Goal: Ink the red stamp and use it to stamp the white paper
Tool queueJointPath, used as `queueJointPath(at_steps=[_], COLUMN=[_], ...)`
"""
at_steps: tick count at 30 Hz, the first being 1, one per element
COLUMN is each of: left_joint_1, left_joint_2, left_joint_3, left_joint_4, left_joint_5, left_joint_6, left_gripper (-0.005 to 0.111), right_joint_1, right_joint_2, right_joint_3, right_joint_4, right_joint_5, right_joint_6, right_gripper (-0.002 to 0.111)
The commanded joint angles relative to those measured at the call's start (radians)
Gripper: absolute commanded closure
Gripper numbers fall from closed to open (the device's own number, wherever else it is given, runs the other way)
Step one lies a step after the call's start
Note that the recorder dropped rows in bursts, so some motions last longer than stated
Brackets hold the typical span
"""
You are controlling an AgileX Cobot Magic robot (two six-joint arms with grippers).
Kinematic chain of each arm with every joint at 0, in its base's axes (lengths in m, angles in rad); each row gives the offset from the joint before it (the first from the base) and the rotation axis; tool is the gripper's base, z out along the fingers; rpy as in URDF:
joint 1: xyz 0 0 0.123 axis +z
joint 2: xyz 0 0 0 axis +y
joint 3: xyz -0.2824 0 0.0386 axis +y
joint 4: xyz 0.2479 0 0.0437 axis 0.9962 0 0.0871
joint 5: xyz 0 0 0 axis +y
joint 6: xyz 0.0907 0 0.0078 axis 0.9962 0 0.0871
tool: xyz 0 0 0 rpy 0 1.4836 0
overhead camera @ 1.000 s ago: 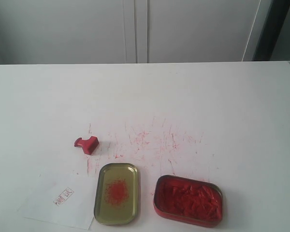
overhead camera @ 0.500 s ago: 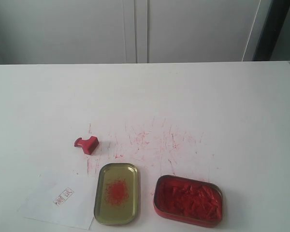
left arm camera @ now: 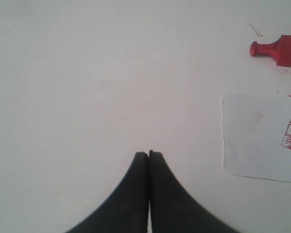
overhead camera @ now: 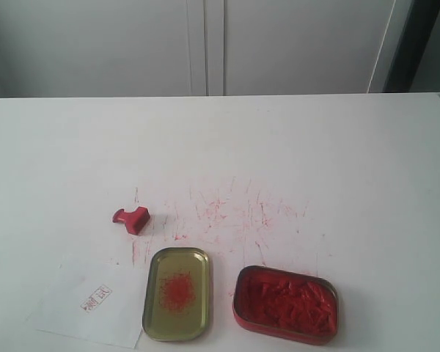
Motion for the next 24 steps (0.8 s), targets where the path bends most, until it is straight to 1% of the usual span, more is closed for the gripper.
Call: queueJointPath(at_steps=[1, 5, 24], left_joint_1=[0.001, 0.001, 0.001], left_joint_2=[-0.004, -0.004, -0.004], left_joint_3=[0.009, 0.009, 0.009], left_joint_4=[0.001, 0.001, 0.001], left_joint_5=[-0.001, -0.001, -0.001], left_joint_6=[-0.001, -0.001, -0.001], left_gripper=[0.107, 0.107, 0.107], right_joint_1=[0.002, 0.002, 0.002], right_joint_2=[-0.005, -0.005, -0.005], right_joint_3=[0.005, 0.005, 0.005], right_joint_4=[-0.004, -0.004, -0.004], right_joint_5=[-0.015, -0.015, -0.015], right_joint_6=[0.001, 0.029, 0.024], right_gripper=[0.108, 0.108, 0.108])
